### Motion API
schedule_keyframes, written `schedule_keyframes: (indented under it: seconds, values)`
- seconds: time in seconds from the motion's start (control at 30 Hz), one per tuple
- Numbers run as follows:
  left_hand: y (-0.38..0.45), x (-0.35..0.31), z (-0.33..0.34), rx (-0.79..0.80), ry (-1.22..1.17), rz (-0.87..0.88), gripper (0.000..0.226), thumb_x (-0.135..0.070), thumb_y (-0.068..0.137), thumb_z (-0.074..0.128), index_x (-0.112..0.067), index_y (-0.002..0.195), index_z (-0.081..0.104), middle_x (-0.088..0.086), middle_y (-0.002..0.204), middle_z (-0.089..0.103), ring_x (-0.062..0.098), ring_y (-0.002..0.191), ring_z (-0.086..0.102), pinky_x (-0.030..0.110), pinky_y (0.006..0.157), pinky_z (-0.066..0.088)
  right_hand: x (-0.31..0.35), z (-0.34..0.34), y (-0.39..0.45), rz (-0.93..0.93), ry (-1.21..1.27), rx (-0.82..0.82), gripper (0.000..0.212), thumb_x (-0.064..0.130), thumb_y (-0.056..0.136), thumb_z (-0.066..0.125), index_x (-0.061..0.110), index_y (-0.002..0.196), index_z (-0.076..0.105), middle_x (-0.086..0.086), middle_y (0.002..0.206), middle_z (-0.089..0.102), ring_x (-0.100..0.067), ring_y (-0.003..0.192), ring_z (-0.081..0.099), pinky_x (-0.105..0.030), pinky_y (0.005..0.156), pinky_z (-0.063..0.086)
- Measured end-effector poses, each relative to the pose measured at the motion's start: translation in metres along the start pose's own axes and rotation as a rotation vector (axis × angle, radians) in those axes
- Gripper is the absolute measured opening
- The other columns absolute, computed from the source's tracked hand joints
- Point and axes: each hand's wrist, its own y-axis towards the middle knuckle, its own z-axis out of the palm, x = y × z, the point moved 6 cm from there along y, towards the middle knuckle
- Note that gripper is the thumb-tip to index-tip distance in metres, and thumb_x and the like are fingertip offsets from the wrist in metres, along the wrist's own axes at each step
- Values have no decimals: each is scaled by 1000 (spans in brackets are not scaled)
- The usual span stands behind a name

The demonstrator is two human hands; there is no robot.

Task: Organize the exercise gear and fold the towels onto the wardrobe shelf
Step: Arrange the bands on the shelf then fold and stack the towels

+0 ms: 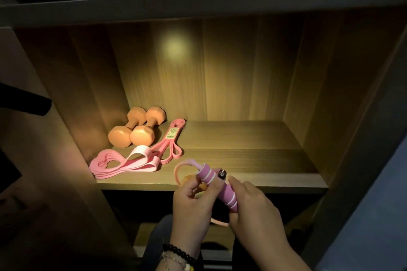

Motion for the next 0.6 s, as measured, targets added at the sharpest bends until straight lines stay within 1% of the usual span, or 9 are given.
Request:
schedule_keyframes:
  seconds: [0.07, 0.13, 0.23, 0.27, 0.33, 0.4, 0.47, 0.53, 0.6]
  values:
    - [0, 3, 0, -46, -5, -19, 26, -34, 66, 83, -14, 83, 77, 16, 90, 72, 27, 89, 67, 43, 83, 55, -6, -1, 2, 67, 17, 30, 60, 23, 89, 51, 34, 143, 28, 7, 124, 48, -14, 112, 53, -26, 84, 45]
    - [1, 5, 2, -81, -142, -59, 24, -29, 76, 67, -12, 91, 74, 12, 88, 73, 24, 90, 69, 38, 81, 53, -16, 5, 5, 149, 176, 120, 58, 26, 83, 58, 31, 138, 37, 6, 127, 50, -14, 111, 54, -27, 88, 46]
    - [1, 3, 0, -115, -287, -95, 26, -23, 94, 50, -4, 108, 62, 4, 74, 70, 21, 78, 68, 38, 79, 51, -35, 14, 8, 233, 477, 362, 69, 42, 59, 71, 32, 124, 52, 7, 114, 58, -6, 97, 57, -24, 84, 47]
    - [0, 2, -3, -133, -270, -88, 26, -23, 97, 47, -5, 109, 61, 1, 68, 68, 17, 70, 66, 36, 75, 52, -38, 14, 7, 241, 569, 443, 68, 37, 58, 72, 33, 124, 53, 9, 109, 60, -3, 90, 57, -22, 81, 48]
    - [0, 1, -8, -169, -217, -86, 26, -24, 100, 43, -9, 111, 61, -3, 60, 60, 12, 58, 59, 31, 65, 48, -40, 8, 7, 255, 741, 509, 55, 7, 73, 67, 32, 121, 57, 5, 98, 61, -2, 72, 55, -19, 65, 45]
    - [-1, 1, -10, -171, -179, -118, 26, -25, 101, 42, -12, 113, 61, -1, 63, 51, 11, 55, 50, 28, 58, 42, -46, 1, 9, 308, 895, 429, 60, -13, 80, 51, 32, 118, 62, -6, 88, 61, -5, 54, 50, -19, 47, 39]
    - [0, 6, -8, -129, -123, -158, 25, -27, 101, 42, -15, 113, 61, 0, 64, 48, 10, 53, 48, 24, 51, 42, -49, -7, 14, 380, 1038, 247, 57, -15, 81, 52, 27, 118, 65, -12, 84, 62, -9, 45, 47, -21, 41, 37]
    - [0, 12, -3, -72, -51, -165, 26, -29, 101, 42, -19, 110, 63, 2, 67, 54, 12, 57, 55, 24, 51, 46, -40, -14, 15, 377, 1173, 59, 46, -14, 80, 60, 18, 113, 66, -9, 90, 67, -7, 48, 55, -19, 44, 42]
    - [-2, 14, 4, -7, -27, -150, 27, -26, 101, 42, -18, 108, 67, 10, 78, 65, 19, 74, 61, 30, 65, 50, -26, -15, 12, 299, 1217, -72, 41, -16, 77, 64, 15, 104, 68, -5, 96, 71, -6, 66, 66, -16, 55, 49]
